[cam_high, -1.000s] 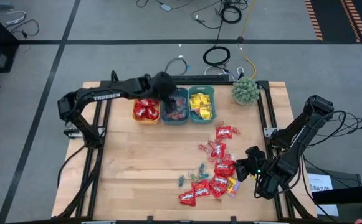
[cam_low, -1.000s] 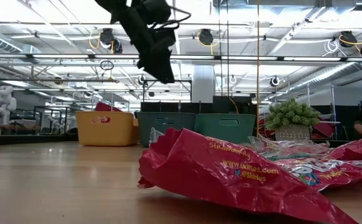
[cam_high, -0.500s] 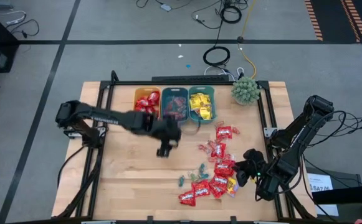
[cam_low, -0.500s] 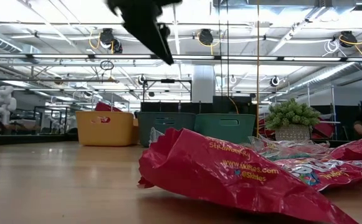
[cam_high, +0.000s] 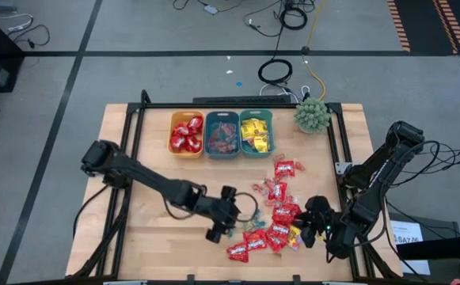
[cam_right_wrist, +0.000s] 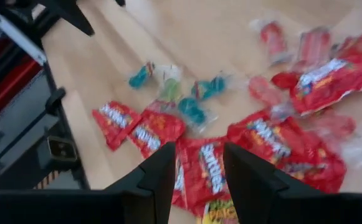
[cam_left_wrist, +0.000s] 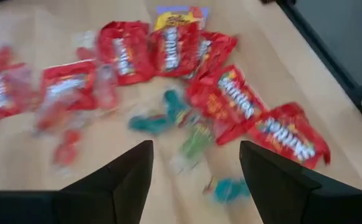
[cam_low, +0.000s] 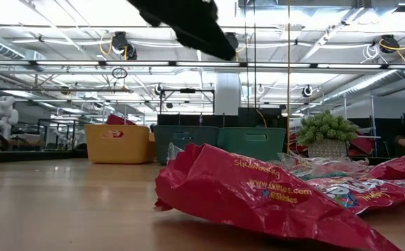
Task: Sort candy
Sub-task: Put the transparent blue gummy into the blue bin
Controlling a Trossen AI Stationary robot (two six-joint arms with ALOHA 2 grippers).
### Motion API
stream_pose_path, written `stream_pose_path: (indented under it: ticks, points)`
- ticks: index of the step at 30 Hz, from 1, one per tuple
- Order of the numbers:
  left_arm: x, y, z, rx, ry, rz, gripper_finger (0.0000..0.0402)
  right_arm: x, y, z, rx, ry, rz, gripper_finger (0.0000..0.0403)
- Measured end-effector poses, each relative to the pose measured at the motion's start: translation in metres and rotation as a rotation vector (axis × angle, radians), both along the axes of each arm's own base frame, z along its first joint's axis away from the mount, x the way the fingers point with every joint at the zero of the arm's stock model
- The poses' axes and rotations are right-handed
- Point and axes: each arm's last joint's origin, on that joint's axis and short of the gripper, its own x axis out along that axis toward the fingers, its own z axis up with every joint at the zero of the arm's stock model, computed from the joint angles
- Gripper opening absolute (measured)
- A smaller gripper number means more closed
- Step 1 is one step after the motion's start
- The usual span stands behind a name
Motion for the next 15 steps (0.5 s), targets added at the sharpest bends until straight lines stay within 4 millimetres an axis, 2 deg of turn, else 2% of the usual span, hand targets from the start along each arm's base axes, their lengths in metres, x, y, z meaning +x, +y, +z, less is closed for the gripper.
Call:
stream_pose_path:
  ticks: [6, 11, 15]
  points:
    - [0.002, -0.026, -0.052, 0.021, 0.148, -0.084, 0.0249, 0.0, 0.003, 0.0, 0.045, 0.034, 0.045, 0.0125]
    - [0.01, -0.04, -0.09, 0.027, 0.162, -0.105, 0.0249, 0.0, 0.004, 0.0, 0.054, 0.041, 0.048, 0.0125]
    - [0.014, -0.042, -0.108, 0.007, 0.19, -0.096, 0.0237, 0.0, 0.004, 0.0, 0.056, 0.041, 0.049, 0.0125]
